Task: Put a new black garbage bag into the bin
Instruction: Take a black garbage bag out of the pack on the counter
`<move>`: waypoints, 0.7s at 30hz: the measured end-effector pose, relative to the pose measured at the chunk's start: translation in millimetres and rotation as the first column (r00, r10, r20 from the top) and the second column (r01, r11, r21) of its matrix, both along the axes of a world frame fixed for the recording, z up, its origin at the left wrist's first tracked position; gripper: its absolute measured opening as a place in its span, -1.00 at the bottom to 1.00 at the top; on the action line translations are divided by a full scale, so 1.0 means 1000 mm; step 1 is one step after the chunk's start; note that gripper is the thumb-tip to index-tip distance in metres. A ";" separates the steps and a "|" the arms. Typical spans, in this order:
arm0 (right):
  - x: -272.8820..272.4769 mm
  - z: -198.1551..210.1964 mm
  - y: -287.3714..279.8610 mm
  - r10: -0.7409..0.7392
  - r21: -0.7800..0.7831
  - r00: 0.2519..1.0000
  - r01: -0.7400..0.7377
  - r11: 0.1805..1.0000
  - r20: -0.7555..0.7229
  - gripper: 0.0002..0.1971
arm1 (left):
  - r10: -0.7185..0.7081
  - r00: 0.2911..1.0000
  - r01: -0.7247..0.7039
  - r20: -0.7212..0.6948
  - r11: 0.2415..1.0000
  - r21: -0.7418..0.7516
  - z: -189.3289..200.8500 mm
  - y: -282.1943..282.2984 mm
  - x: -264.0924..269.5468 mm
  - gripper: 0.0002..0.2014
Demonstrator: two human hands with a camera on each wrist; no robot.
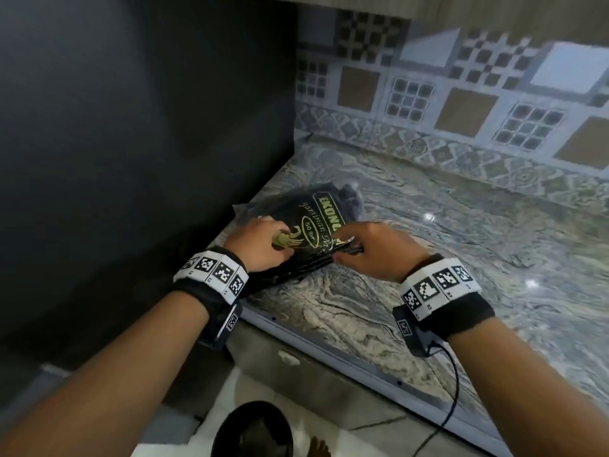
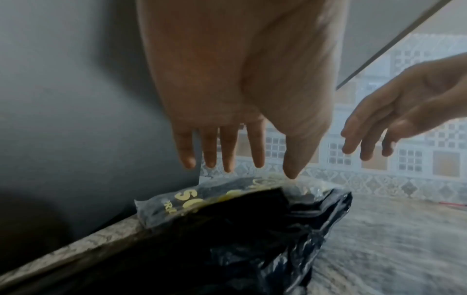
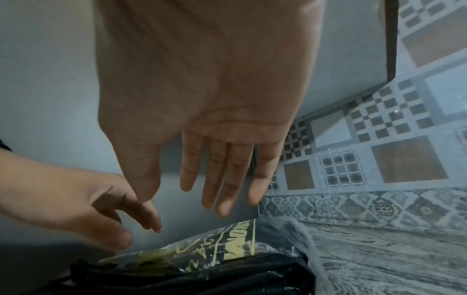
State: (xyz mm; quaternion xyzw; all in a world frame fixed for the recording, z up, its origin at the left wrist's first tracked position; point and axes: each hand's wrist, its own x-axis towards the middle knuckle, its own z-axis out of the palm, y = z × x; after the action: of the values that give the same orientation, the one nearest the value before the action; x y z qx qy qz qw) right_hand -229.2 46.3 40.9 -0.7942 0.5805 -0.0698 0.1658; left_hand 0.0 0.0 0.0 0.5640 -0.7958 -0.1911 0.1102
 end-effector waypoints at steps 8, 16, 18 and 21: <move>-0.005 -0.007 -0.023 0.084 0.006 0.996 -0.084 0.996 -0.025 -0.55 | 0.031 0.992 -0.016 0.121 0.992 -0.128 -0.014 -0.017 -0.009 -0.78; 0.041 -0.025 -0.018 0.301 -0.024 0.951 -0.303 0.953 -0.074 -0.51 | 0.129 0.981 -0.147 -0.147 0.982 -0.120 -0.002 -0.022 0.003 -0.83; 0.060 -0.041 -0.019 0.360 -0.018 0.925 -0.365 0.931 -0.121 -0.41 | 0.137 0.976 -0.156 -0.170 0.983 -0.101 0.002 -0.022 0.005 -0.84; 0.079 -0.061 -0.023 0.354 -0.049 0.907 -0.374 0.926 -0.227 -0.31 | 0.149 0.969 -0.169 -0.196 0.982 -0.088 0.004 -0.022 0.007 -0.84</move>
State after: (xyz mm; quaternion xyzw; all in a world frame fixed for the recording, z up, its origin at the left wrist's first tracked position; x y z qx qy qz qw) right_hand -150.6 23.7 -20.5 -0.8980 0.4327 0.0218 0.0762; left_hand 7.5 -22.2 4.3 0.5989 -0.7429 -0.1924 0.2291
